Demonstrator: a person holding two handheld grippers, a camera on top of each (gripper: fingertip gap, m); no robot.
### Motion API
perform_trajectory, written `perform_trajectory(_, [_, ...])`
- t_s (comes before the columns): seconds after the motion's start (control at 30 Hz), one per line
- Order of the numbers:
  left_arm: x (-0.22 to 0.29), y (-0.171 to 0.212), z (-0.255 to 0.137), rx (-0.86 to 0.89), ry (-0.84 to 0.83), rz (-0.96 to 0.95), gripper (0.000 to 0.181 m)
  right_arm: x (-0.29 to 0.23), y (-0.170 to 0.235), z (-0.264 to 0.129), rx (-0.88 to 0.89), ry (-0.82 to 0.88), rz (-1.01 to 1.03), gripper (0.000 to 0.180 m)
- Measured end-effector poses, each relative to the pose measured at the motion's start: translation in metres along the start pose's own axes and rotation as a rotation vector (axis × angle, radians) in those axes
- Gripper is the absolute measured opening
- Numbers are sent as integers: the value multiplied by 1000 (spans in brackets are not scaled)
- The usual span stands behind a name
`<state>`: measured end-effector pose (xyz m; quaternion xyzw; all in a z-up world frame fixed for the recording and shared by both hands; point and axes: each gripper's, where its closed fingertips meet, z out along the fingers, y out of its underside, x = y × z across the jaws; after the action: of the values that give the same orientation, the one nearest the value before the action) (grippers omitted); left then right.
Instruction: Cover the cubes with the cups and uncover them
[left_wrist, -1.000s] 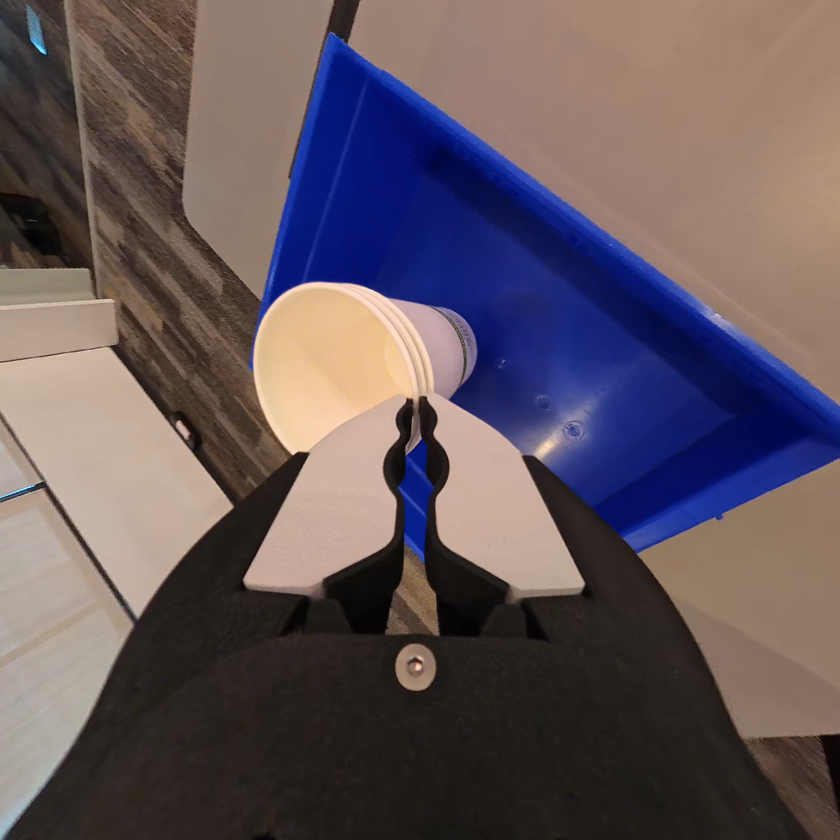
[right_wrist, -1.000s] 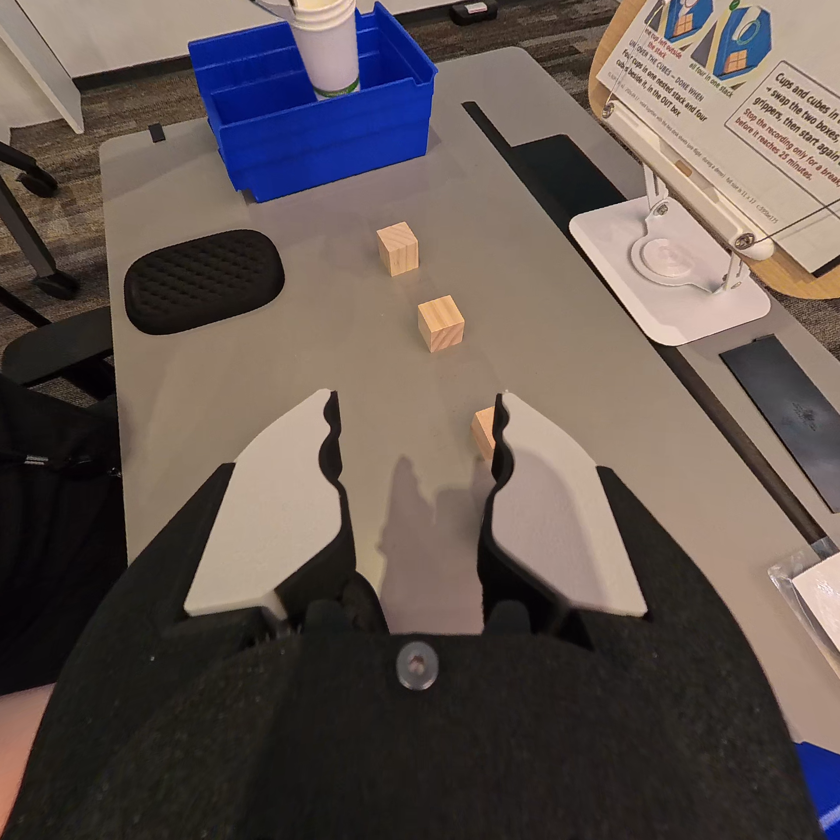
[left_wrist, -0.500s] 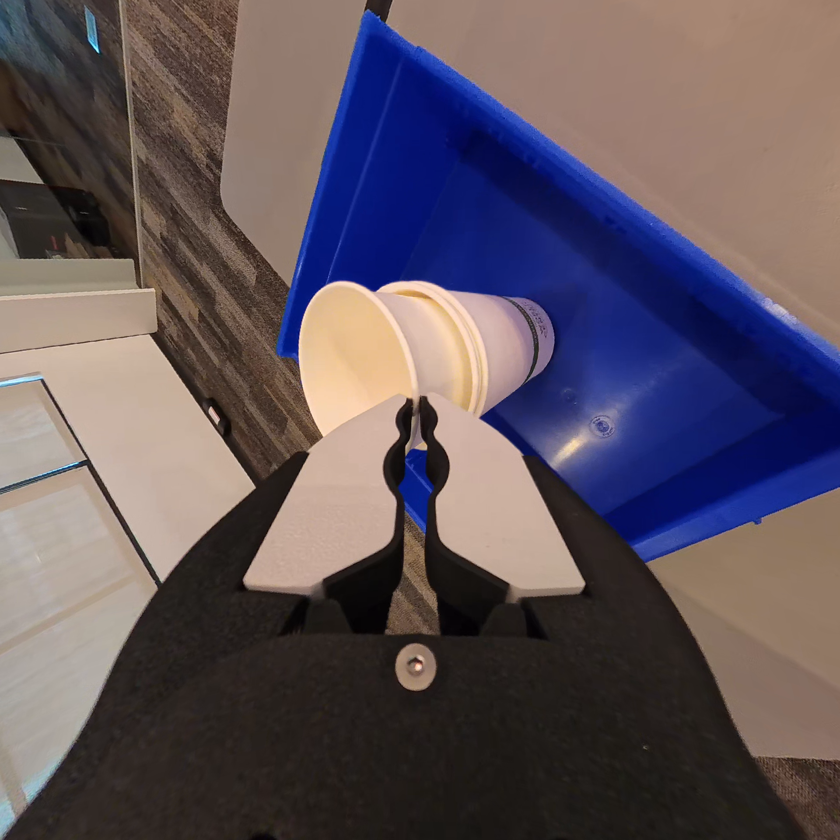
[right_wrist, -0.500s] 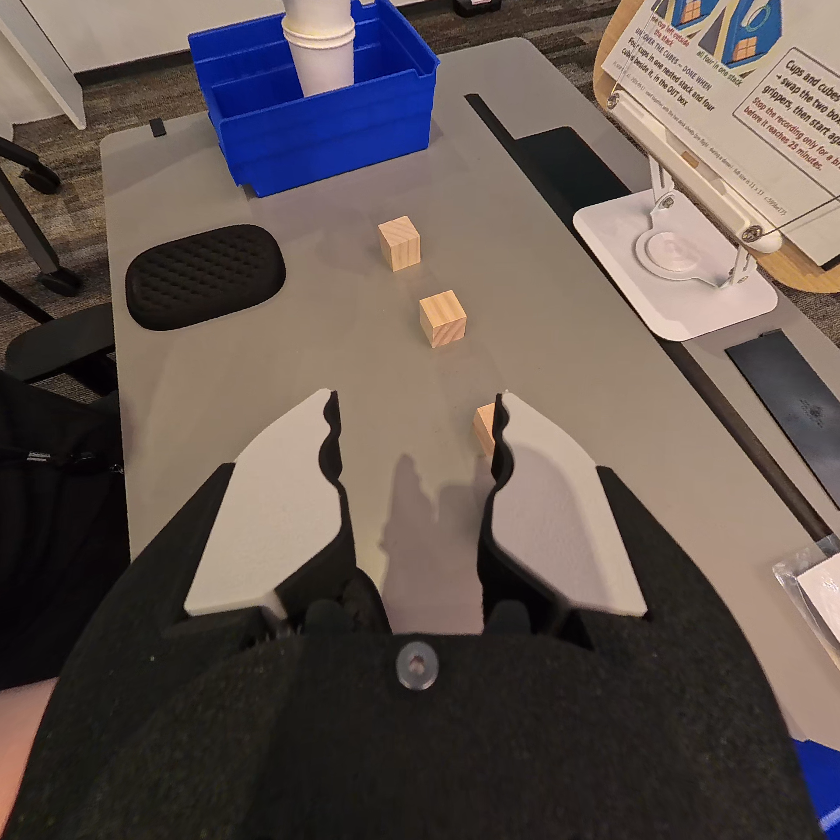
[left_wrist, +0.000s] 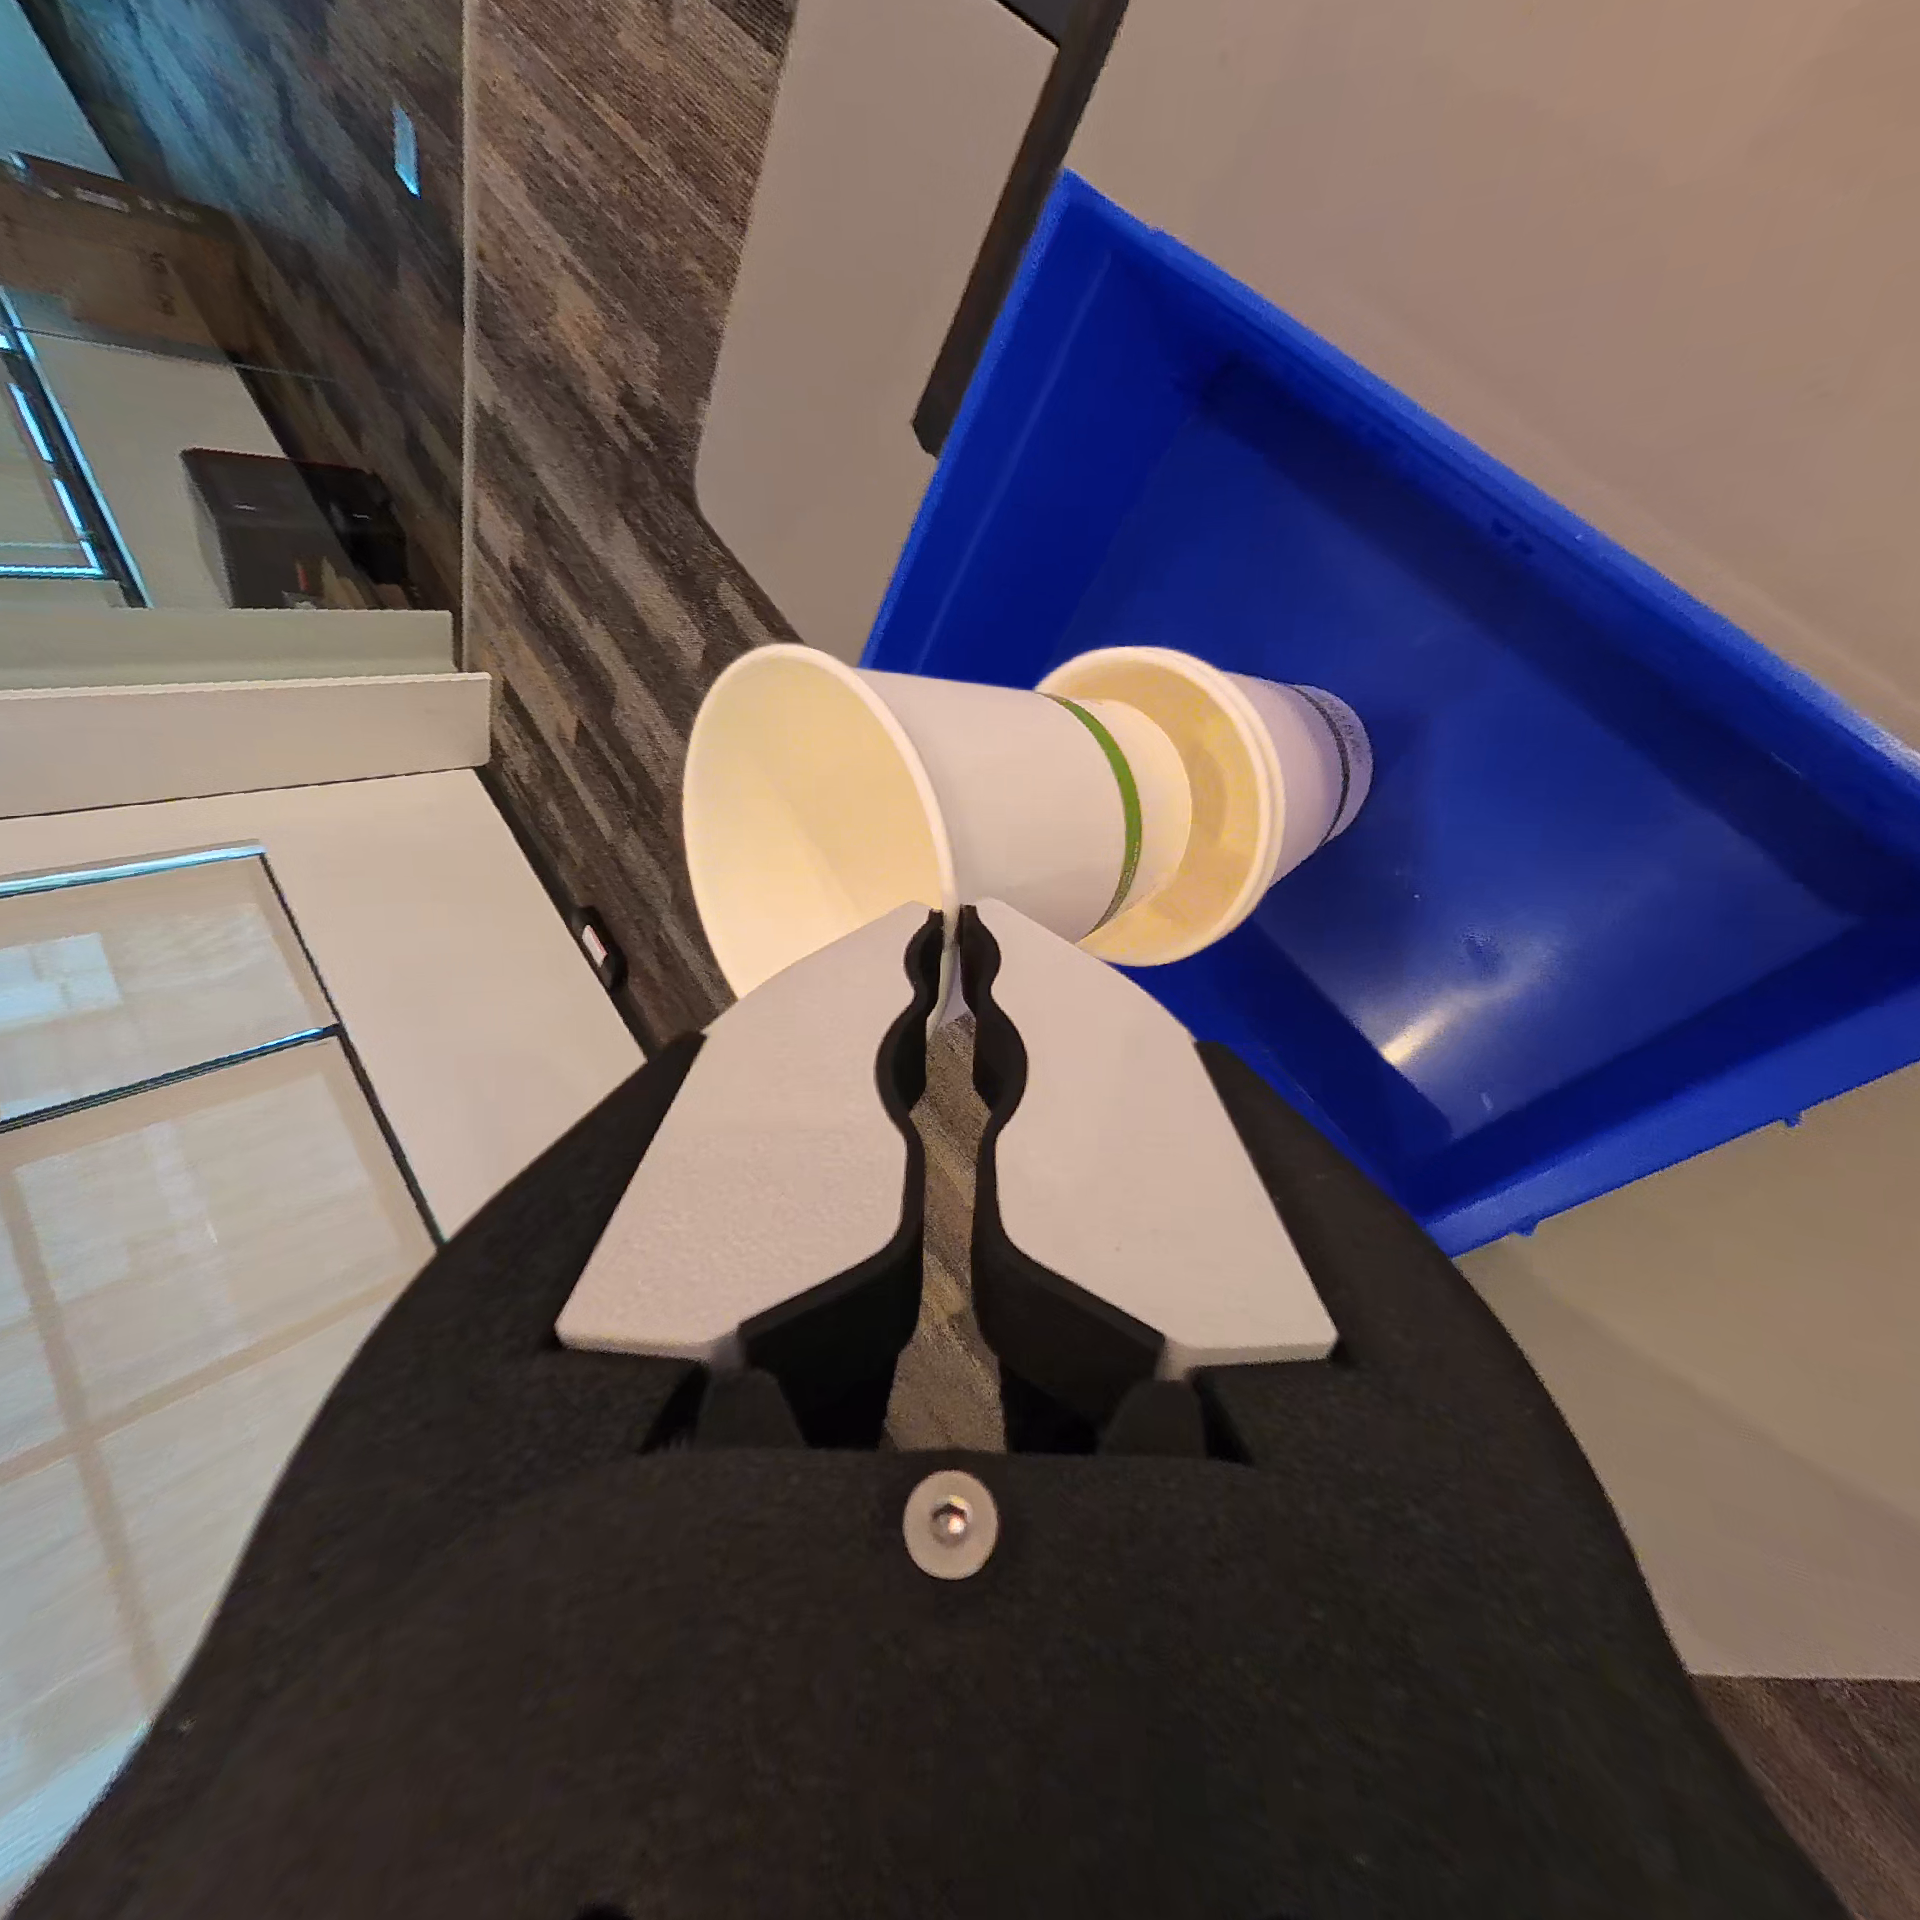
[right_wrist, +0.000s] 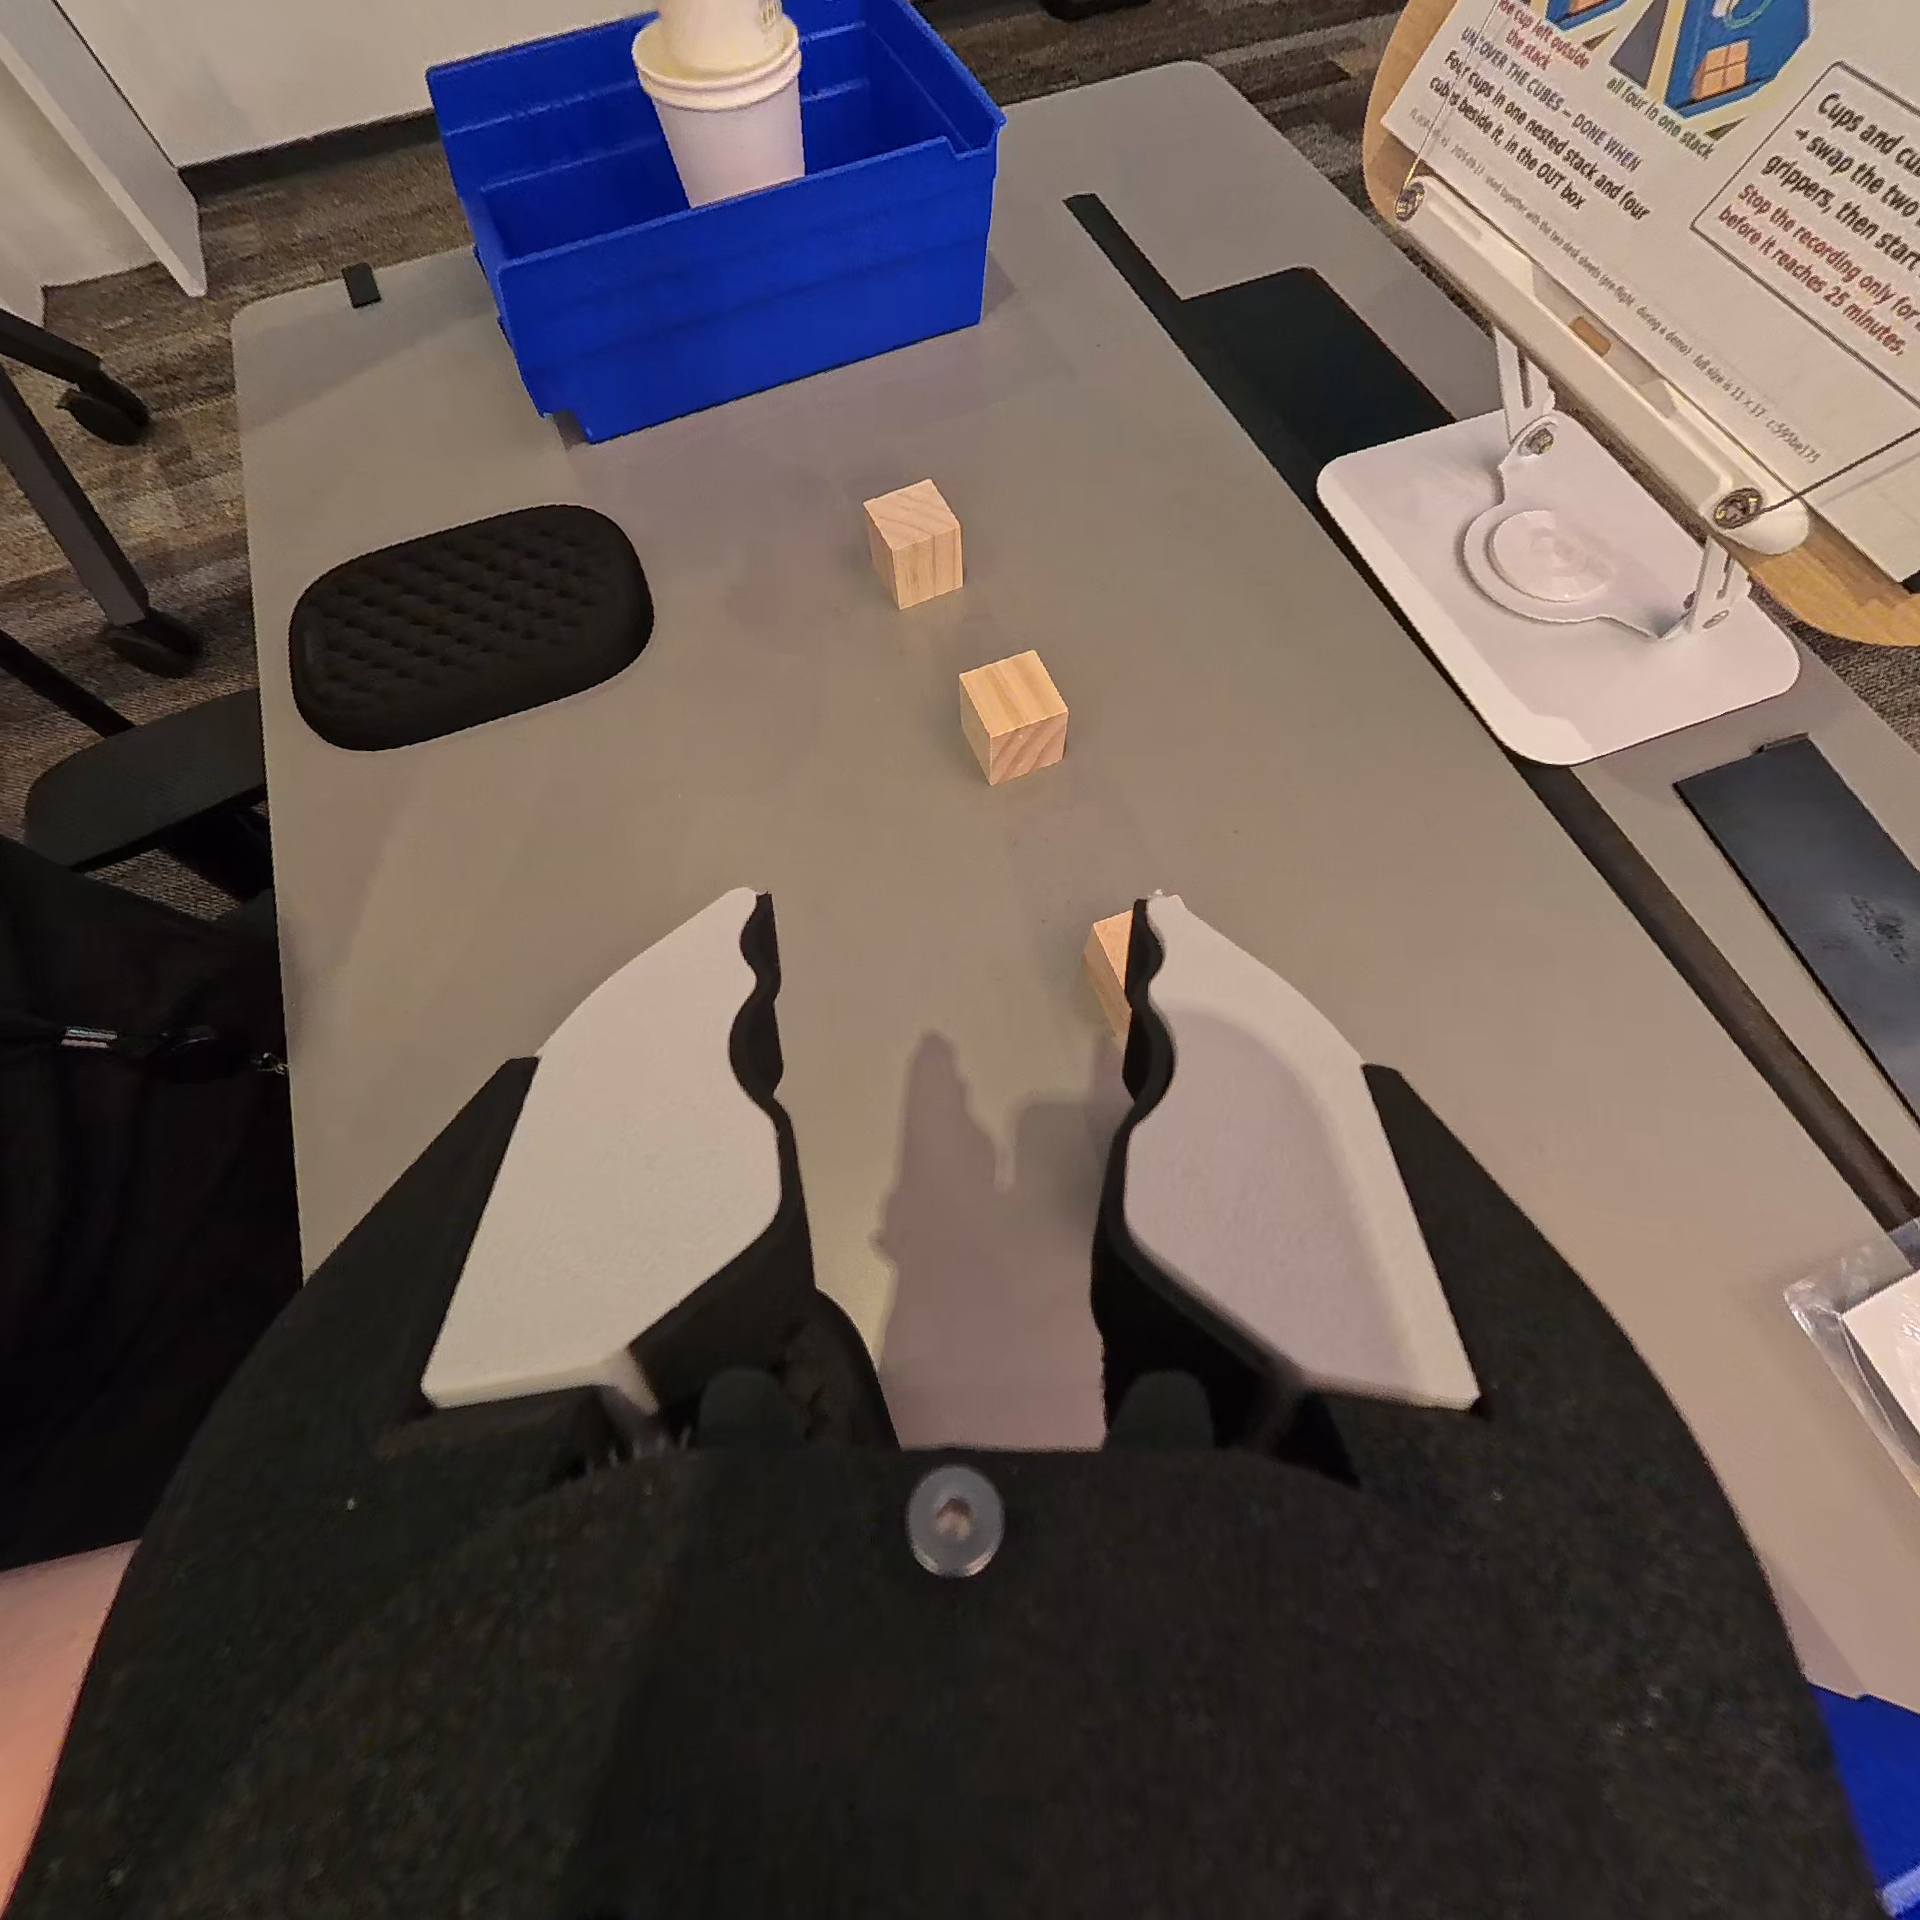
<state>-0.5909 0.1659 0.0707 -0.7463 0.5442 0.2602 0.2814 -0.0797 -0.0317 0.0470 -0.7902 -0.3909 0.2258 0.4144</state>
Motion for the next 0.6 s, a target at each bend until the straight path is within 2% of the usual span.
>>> perform_trajectory(0.2, [-19,-19,-41,91,-50,-23,3,2,-1,2,6,-7,7,64])
perform_trajectory(0.37, [-23,-55,-87,265,-58,-52,3,2,-11,12,36,-19,-13,63])
perform_trajectory(0.6, [-1,-124,-150,605,38,-161,3,-12,-69,33,287,-66,-132,64])
